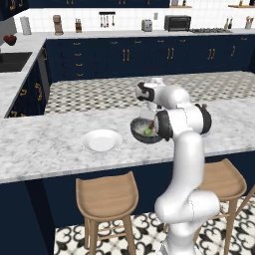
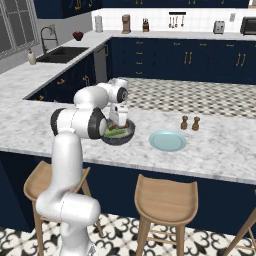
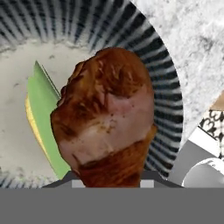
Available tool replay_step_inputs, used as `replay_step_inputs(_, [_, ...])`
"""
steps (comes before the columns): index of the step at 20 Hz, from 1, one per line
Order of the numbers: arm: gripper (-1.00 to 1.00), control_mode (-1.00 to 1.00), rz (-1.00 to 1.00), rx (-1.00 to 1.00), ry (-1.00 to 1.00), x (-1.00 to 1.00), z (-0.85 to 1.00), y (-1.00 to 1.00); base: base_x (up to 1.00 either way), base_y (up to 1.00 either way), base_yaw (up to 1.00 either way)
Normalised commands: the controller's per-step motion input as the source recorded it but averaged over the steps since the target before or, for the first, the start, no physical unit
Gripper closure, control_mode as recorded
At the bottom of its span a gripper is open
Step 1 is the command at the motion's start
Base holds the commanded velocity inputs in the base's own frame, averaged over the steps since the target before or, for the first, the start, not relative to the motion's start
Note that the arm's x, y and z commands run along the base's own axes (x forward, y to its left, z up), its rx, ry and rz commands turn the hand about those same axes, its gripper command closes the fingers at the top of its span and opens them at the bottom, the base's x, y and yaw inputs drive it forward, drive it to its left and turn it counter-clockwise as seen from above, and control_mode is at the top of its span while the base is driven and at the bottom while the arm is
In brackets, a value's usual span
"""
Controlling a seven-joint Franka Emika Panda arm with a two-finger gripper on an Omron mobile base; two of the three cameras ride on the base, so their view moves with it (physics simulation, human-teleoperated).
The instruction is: Pick the chicken drumstick and corn from their plates and place them in the bowl. Then put the bowl in the fridge.
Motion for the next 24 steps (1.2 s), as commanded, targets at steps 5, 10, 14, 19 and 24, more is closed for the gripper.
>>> replay_step_inputs(5, [1.00,-1.00,0.00,-0.01,0.01,0.01,-0.44,0.02,0.00,0.00,0.00])
replay_step_inputs(10, [-1.00,-1.00,0.00,0.00,-0.01,-0.09,-0.19,0.03,0.00,0.00,0.00])
replay_step_inputs(14, [-1.00,-1.00,0.00,0.00,-0.13,-0.39,0.05,0.05,0.00,0.00,0.00])
replay_step_inputs(19, [-1.00,-1.00,0.00,0.00,-0.31,-0.93,0.26,0.00,0.00,0.00,0.00])
replay_step_inputs(24, [-1.00,-1.00,-0.05,0.00,-0.29,-0.98,0.13,-0.04,0.00,0.00,0.00])
